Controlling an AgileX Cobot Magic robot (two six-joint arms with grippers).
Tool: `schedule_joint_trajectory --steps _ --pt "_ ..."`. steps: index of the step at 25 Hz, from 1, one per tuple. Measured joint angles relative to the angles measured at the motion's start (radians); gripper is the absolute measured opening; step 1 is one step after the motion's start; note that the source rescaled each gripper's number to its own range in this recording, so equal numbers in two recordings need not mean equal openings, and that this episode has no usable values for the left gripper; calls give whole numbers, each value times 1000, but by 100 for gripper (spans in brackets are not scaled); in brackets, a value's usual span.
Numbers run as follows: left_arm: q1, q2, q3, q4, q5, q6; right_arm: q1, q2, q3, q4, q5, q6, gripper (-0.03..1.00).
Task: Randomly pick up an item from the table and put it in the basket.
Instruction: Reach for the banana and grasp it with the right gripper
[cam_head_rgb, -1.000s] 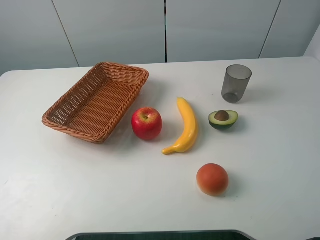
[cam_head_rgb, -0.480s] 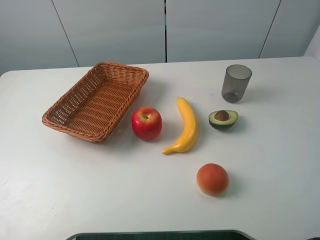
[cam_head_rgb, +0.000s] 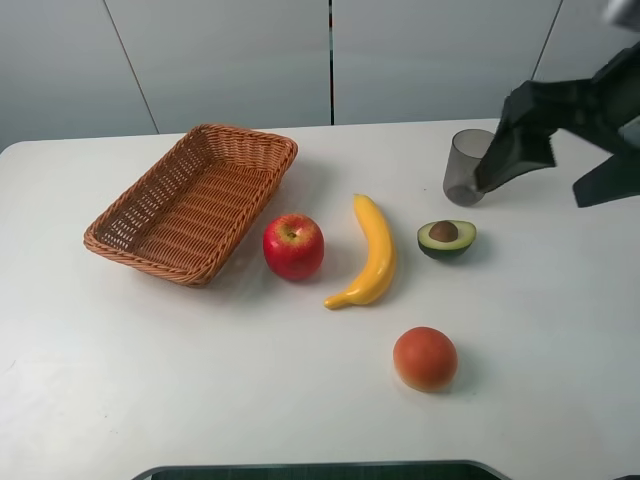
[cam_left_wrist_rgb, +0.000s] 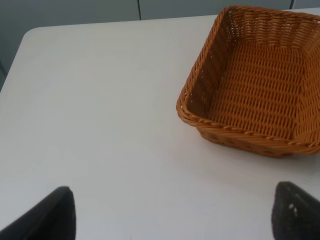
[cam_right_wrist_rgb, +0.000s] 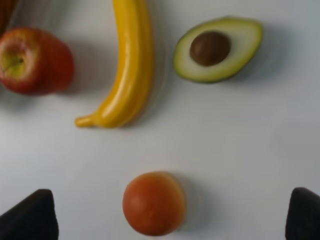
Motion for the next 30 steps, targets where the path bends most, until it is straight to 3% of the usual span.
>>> schedule_joint_trajectory --steps 4,8,11,15,25,30 --pt "0 0 0 0 0 0 122 108 4 -35 -62 85 97" --pt "0 0 0 0 0 6 223 197 4 -67 -183 180 97" --pt "0 0 0 0 0 6 273 263 4 -75 -286 283 97" --pt "0 0 0 0 0 6 311 362 4 -82 -374 327 97" --pt "0 0 0 0 0 0 314 576 -140 -141 -385 376 97" --pt "0 0 0 0 0 0 314 663 -245 -267 -270 495 97"
